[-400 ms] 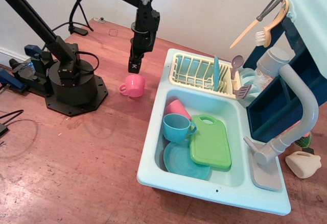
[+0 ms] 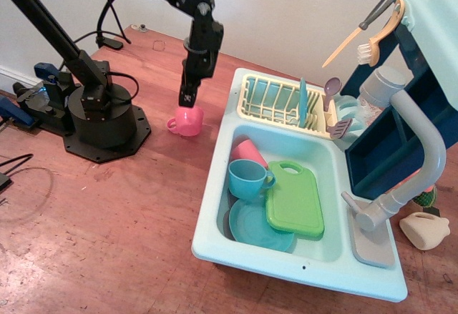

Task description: Put cup from anywhere into sink

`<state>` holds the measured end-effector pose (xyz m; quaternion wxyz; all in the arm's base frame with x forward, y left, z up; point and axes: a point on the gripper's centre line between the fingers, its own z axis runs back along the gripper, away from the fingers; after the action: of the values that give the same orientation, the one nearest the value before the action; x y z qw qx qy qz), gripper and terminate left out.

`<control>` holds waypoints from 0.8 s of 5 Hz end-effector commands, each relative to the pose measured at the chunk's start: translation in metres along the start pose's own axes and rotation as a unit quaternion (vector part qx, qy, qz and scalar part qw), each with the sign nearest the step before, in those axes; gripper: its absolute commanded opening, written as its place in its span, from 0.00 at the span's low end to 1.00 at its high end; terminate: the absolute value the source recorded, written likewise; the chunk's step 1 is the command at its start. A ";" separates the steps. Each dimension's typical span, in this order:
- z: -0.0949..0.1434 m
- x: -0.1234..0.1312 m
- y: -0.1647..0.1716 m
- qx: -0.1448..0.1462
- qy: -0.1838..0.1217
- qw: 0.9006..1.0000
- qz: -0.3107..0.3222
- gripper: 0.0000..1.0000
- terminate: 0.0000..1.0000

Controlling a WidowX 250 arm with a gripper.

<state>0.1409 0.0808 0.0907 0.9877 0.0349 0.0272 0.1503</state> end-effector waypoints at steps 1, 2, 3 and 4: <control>-0.020 0.010 -0.010 -0.011 -0.004 1.000 -0.009 1.00 0.00; -0.029 0.014 -0.015 -0.015 -0.003 1.000 -0.013 1.00 0.00; -0.037 0.018 -0.019 -0.020 -0.001 1.000 -0.018 1.00 0.00; -0.040 0.017 -0.022 -0.021 0.000 1.000 -0.020 1.00 0.00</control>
<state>0.1584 0.0661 0.0467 0.9913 0.0154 0.0315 0.1266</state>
